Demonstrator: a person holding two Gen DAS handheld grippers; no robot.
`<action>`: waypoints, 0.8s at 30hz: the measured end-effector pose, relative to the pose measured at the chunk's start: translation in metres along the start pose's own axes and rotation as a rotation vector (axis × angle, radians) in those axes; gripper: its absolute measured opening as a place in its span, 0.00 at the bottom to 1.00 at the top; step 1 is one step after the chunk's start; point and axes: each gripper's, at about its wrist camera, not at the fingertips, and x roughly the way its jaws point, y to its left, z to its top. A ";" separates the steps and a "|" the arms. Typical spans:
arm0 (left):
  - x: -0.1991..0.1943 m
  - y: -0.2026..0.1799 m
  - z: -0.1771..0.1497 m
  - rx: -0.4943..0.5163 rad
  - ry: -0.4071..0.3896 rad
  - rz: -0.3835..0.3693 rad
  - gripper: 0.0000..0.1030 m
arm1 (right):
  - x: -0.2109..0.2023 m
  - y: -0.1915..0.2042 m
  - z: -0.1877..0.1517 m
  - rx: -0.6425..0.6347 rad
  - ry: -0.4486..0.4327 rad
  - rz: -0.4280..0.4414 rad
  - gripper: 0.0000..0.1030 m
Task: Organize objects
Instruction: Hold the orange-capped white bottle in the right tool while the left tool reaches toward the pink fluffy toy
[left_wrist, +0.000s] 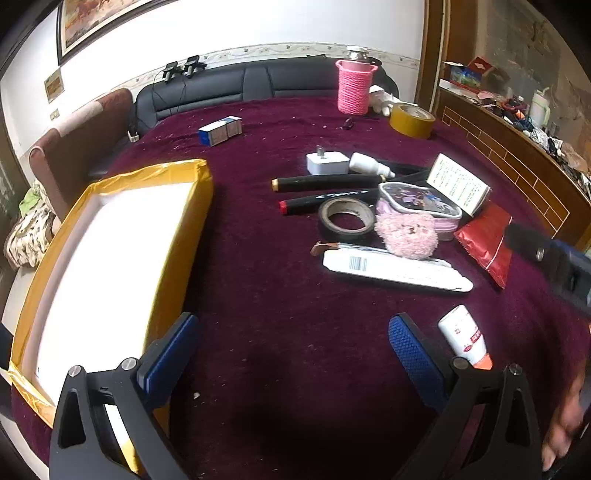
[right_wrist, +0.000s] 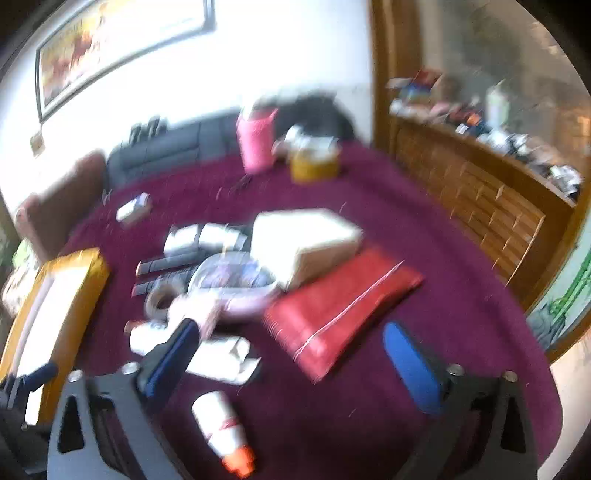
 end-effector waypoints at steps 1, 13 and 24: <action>-0.001 0.002 -0.001 -0.003 0.005 0.002 0.99 | 0.003 0.006 -0.002 -0.034 0.015 0.026 0.90; -0.028 0.031 0.002 0.017 -0.028 0.025 0.99 | 0.012 0.032 -0.033 -0.232 0.101 0.090 0.83; -0.039 0.025 0.017 0.111 -0.066 -0.070 0.99 | 0.050 0.041 -0.050 -0.262 0.251 0.126 0.28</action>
